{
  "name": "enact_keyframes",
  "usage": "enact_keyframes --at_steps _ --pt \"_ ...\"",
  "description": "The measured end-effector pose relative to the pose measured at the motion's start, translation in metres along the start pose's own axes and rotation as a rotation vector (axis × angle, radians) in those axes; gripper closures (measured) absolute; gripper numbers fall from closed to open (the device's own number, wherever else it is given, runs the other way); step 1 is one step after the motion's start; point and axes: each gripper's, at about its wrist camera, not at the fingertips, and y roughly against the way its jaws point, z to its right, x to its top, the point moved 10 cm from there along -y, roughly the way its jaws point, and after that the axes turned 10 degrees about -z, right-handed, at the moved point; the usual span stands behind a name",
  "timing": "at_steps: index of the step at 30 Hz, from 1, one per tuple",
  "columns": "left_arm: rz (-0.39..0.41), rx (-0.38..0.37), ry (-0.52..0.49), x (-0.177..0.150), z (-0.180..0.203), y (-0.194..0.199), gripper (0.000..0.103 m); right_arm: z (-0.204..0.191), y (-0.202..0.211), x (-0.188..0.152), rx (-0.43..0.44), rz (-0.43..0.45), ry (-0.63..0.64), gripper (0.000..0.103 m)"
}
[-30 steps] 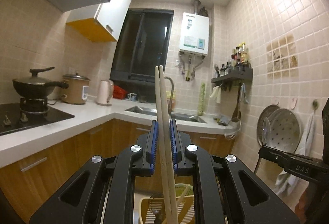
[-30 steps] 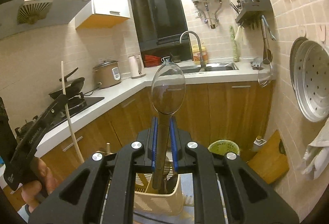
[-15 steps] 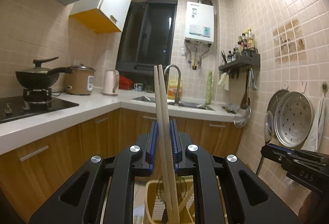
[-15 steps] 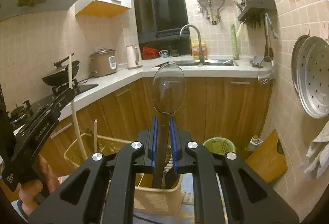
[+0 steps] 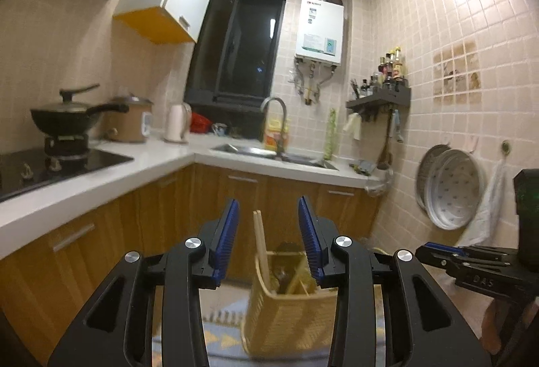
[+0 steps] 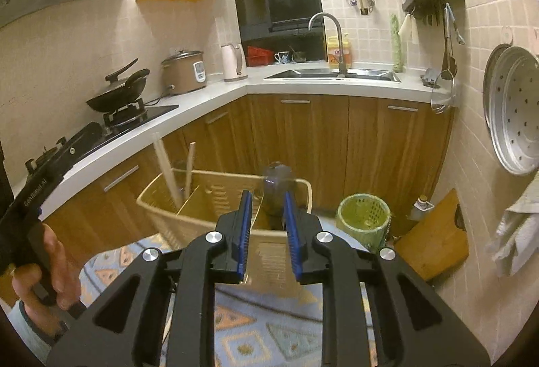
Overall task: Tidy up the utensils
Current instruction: 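Open both grippers to drop the chopstick and spoon into the caddy, then close the left gripper on a chopstick while the right gripper grasps another chopstick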
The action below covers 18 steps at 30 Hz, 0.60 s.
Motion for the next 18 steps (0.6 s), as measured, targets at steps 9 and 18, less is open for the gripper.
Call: enact_keyframes --at_steps 9,18 --pt "-0.15 -0.058 0.037 -0.01 -0.001 0.049 0.068 -0.026 0.036 -0.063 0.01 -0.244 0.044 0.069" --pt "-0.502 -0.1 -0.02 -0.091 0.01 0.031 0.068 -0.018 0.029 -0.158 0.026 -0.614 -0.139 0.069"
